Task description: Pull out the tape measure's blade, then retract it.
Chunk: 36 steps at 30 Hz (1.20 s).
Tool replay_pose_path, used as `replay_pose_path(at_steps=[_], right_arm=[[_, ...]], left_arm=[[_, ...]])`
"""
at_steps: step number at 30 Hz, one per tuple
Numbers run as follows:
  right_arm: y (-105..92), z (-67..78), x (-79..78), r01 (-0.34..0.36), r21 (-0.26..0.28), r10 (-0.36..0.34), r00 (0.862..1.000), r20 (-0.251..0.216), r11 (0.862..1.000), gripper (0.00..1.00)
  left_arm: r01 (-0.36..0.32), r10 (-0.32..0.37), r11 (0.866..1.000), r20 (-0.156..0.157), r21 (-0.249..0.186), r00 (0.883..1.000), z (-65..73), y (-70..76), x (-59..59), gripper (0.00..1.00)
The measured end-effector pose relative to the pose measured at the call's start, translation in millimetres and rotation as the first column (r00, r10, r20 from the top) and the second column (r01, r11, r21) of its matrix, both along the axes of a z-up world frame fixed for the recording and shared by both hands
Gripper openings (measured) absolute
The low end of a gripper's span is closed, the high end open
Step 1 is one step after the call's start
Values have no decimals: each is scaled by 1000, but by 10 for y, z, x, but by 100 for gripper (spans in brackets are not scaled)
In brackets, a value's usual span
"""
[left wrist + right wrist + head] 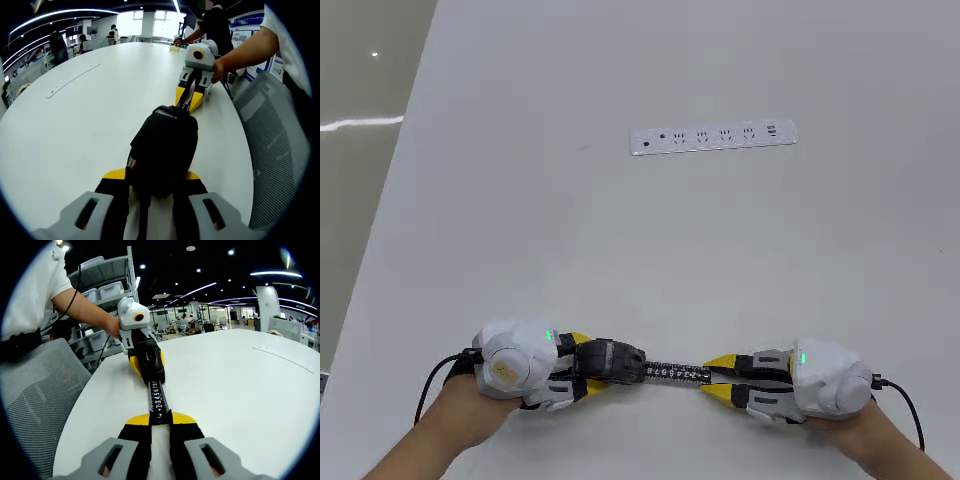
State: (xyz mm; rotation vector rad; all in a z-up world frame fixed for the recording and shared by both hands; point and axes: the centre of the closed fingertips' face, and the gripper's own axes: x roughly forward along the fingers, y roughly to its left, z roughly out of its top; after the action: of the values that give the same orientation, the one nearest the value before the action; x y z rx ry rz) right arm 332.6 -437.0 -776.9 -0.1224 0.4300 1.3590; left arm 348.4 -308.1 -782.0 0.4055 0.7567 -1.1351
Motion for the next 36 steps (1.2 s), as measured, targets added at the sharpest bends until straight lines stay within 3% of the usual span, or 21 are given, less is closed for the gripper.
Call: replay_pose_path(at_steps=[36], right_arm=[[-375, 15, -57, 47, 0, -47, 999, -12, 999, 10]], left_arm=[[3, -3, 1000, 2, 3, 1000, 4, -13, -5, 29]])
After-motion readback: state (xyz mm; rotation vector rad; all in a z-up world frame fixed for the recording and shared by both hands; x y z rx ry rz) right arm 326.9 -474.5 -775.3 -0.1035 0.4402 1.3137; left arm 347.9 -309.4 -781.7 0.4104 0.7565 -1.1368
